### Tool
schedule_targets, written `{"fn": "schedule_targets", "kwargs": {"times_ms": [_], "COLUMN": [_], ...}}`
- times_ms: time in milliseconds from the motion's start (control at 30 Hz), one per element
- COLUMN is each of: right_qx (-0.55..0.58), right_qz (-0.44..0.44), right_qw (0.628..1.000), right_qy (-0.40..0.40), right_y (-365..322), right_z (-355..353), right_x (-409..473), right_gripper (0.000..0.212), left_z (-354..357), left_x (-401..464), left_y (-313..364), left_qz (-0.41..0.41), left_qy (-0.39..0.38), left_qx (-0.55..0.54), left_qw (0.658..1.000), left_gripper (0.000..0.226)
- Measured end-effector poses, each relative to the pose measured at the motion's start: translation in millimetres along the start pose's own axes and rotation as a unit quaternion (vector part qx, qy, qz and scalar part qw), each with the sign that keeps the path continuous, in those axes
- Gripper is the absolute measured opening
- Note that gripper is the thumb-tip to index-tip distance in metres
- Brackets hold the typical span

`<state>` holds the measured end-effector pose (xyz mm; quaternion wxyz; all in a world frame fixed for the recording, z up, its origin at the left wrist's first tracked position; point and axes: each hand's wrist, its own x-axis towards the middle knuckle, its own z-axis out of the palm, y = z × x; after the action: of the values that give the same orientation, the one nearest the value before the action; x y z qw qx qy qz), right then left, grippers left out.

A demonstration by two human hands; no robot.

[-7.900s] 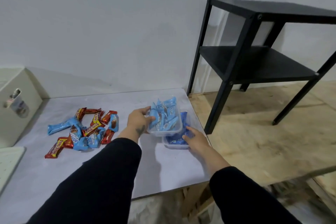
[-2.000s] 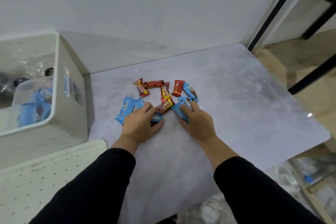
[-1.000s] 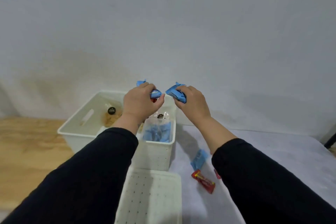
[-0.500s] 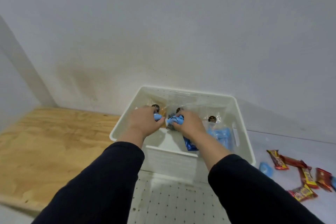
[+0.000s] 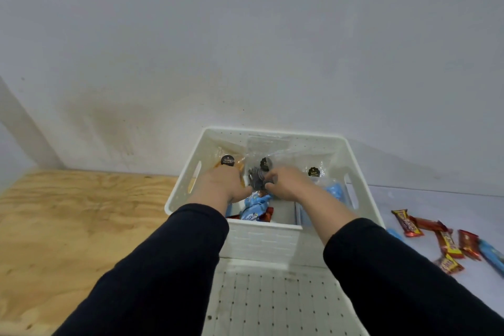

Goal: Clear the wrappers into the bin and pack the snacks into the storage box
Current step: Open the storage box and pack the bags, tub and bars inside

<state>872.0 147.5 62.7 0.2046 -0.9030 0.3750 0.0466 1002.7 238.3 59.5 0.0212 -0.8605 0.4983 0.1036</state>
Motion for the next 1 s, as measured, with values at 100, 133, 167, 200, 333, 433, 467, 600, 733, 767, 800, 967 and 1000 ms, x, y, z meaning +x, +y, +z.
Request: {"fn": "schedule_targets", "kwargs": {"times_ms": [100, 133, 167, 200, 333, 433, 467, 600, 733, 767, 800, 967, 1000], "right_qx": [0.015, 0.024, 0.033, 0.040, 0.030, 0.009, 0.004, 0.005, 0.006, 0.008, 0.009, -0.007, -0.007], "right_qz": [0.010, 0.016, 0.024, 0.033, 0.084, 0.122, 0.135, 0.184, 0.229, 0.236, 0.241, 0.245, 0.244], "right_qw": [0.999, 0.998, 0.996, 0.994, 0.986, 0.981, 0.979, 0.972, 0.966, 0.965, 0.964, 0.965, 0.965], "right_qy": [0.042, 0.060, 0.079, 0.098, 0.141, 0.151, 0.152, 0.143, 0.121, 0.115, 0.111, 0.094, 0.092], "right_y": [14, 21, 29, 37, 83, 125, 140, 200, 254, 266, 278, 335, 346], "right_z": [-16, -21, -27, -32, -55, -66, -68, -71, -64, -60, -56, -27, -20], "right_x": [-17, -23, -30, -36, -71, -100, -110, -146, -178, -184, -188, -197, -197], "right_gripper": [0.033, 0.032, 0.032, 0.032, 0.033, 0.033, 0.033, 0.033, 0.033, 0.033, 0.033, 0.036, 0.038], "left_z": [-10, -14, -18, -23, -38, -40, -40, -31, -5, 4, 15, 83, 97], "left_x": [-2, -3, -3, -3, -8, -13, -17, -30, -39, -40, -41, -41, -41], "left_y": [22, 32, 43, 56, 114, 161, 178, 243, 301, 313, 325, 357, 359], "left_qz": [0.025, 0.036, 0.050, 0.064, 0.109, 0.147, 0.156, 0.197, 0.253, 0.265, 0.272, 0.242, 0.227], "left_qy": [0.023, 0.028, 0.034, 0.040, 0.060, 0.085, 0.091, 0.104, 0.091, 0.086, 0.078, 0.013, 0.002], "left_qx": [0.006, 0.007, 0.010, 0.017, 0.017, 0.001, 0.000, -0.014, -0.050, -0.062, -0.071, -0.078, -0.080], "left_qw": [0.999, 0.999, 0.998, 0.997, 0.992, 0.986, 0.984, 0.975, 0.962, 0.959, 0.956, 0.967, 0.971], "left_gripper": [0.044, 0.040, 0.038, 0.038, 0.040, 0.038, 0.037, 0.037, 0.038, 0.039, 0.041, 0.066, 0.071]}}
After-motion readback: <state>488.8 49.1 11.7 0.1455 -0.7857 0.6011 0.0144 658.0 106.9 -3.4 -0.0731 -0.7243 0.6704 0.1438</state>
